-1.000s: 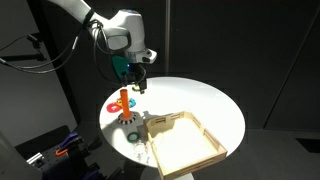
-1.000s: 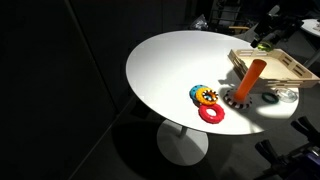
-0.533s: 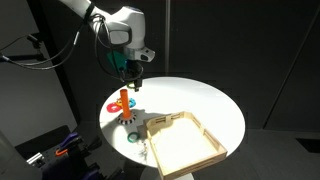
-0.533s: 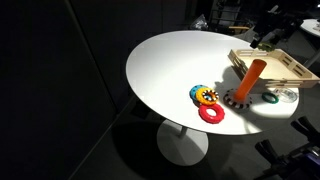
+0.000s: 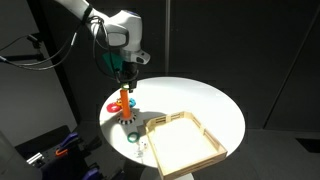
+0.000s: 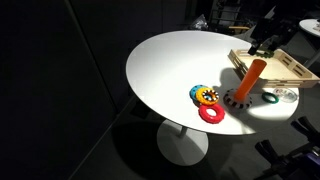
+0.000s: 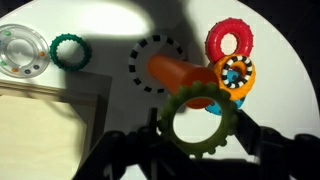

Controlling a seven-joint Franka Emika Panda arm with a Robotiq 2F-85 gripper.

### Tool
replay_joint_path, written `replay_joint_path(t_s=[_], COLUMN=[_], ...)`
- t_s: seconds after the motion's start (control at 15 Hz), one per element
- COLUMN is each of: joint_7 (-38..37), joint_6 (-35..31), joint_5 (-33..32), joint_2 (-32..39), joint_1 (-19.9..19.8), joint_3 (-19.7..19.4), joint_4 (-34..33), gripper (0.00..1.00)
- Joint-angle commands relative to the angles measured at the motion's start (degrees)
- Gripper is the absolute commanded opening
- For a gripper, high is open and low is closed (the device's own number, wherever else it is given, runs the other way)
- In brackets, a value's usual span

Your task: Put the yellow ring through the pole

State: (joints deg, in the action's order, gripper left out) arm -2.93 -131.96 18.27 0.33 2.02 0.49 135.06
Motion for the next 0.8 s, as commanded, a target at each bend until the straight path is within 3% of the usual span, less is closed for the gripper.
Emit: replay_joint_path(t_s=[0.0, 0.4, 0.73], joint_7=[1.87, 0.77, 1.35], joint_6=[1.55, 2.23, -2.97], joint_5=[2.1, -0.04, -1.47], joint_2=[-0.07, -0.19, -0.22], joint_1=[0.0, -0.02, 0.17], joint_3=[0.71, 1.12, 1.3], joint_4=[0.48, 2.2, 5.18], gripper=[0.49, 0.49, 0.49])
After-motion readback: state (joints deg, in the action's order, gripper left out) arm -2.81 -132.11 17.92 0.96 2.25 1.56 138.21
